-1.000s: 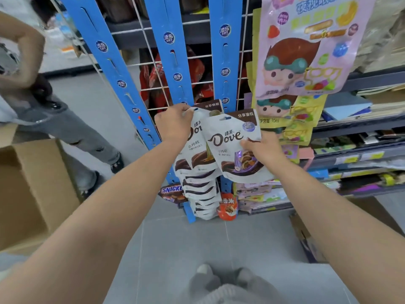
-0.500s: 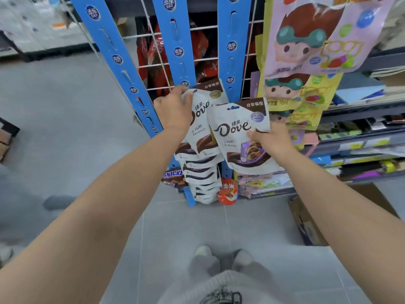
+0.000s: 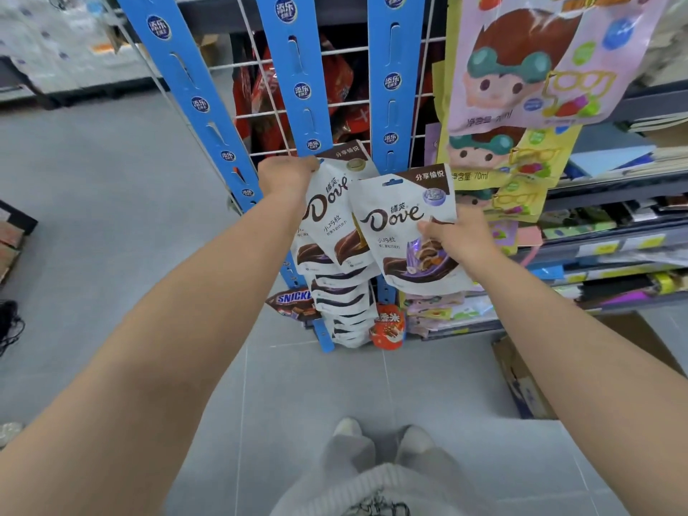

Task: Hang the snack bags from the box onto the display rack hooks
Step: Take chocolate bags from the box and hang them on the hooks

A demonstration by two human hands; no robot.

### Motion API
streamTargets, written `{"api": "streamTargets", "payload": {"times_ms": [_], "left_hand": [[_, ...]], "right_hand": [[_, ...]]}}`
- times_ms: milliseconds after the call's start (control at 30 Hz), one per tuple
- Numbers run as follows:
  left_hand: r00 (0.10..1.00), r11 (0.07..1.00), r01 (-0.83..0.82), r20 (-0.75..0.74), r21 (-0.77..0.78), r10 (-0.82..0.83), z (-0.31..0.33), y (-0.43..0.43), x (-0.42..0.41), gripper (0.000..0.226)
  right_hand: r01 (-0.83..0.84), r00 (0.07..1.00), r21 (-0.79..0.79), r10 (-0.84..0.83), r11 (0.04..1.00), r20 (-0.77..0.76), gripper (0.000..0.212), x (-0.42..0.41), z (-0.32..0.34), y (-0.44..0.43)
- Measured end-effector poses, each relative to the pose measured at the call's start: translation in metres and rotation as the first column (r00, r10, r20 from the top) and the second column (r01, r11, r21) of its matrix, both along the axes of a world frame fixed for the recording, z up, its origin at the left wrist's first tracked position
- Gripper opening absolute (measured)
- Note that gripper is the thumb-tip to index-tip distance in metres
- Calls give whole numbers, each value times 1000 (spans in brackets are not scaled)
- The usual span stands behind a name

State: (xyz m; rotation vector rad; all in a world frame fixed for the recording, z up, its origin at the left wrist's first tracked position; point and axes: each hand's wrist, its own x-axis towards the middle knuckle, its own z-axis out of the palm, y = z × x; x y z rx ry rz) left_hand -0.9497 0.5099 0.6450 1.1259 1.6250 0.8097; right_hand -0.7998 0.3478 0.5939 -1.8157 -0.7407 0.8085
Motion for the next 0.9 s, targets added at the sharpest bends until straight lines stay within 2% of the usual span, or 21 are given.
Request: {"api": "streamTargets", "payload": {"times_ms": [167, 267, 367, 433, 567, 667, 733, 800, 900], "left_hand": [[998, 999, 52, -42, 0, -52, -3, 5, -2, 19], [990, 983, 103, -112, 149, -87, -10, 2, -2, 12], [926, 891, 147, -377, 430, 29, -14, -9, 1, 15], [899, 803, 190, -429, 565, 90, -14, -11, 0, 17], [846, 692, 345, -529, 634, 62, -27, -8, -3, 23], [861, 675, 350, -507, 650, 43, -32, -11, -4, 22], [909, 705, 299, -416, 644, -5, -31, -9, -3, 19], [957, 780, 220, -284, 586, -57, -27, -6, -1, 15], [980, 897, 161, -178, 411, -94, -20, -3, 0, 7]], "right_hand": [[-5, 1000, -5, 5, 1000, -1, 22, -4, -2, 3], [-2, 1000, -6, 1, 1000, -7, 23, -5, -2, 4], [0, 1000, -1, 0, 1000, -10, 24, -3, -1, 3], [2, 1000, -5, -2, 1000, -8, 23, -2, -1, 2], [-3, 1000, -15, 3, 1000, -8, 24, -1, 0, 0], [-6, 1000, -19, 5, 1000, -12, 24, 0, 1, 0], [-5, 1000, -25, 4, 1000, -14, 24, 1, 0, 0], [-10, 1000, -29, 10, 1000, -6, 24, 2, -1, 0], [-19, 1000, -29, 19, 999, -2, 23, 1, 0, 1]]}}
